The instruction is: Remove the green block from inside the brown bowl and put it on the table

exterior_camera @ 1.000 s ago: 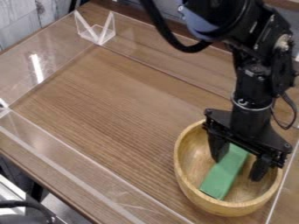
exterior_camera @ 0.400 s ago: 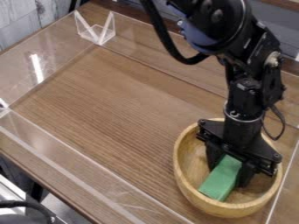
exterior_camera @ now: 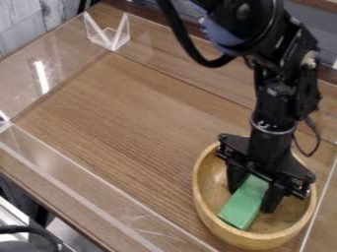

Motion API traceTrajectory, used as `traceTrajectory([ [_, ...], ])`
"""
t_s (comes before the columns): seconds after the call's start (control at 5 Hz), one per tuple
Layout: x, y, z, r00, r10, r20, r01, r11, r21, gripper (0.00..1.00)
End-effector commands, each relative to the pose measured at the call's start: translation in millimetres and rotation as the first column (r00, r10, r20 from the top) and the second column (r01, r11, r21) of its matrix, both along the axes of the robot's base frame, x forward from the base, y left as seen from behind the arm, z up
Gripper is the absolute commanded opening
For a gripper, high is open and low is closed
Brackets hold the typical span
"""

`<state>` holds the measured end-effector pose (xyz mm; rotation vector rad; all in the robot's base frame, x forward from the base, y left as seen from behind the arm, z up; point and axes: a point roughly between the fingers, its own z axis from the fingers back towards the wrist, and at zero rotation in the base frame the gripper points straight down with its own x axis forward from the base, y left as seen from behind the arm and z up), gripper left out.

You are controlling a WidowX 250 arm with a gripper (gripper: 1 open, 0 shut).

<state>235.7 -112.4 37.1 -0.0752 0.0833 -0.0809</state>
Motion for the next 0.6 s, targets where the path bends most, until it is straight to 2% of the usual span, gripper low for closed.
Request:
traceTrajectory([
  [0.0, 10.2, -3.4, 26.7, 0.998, 0.002, 0.066, -0.001, 1.000, -0.025, 0.00],
  [0.4, 10.0, 0.7, 53.2, 0.998, 0.021, 0.064, -0.019, 0.999, -0.028, 0.00],
])
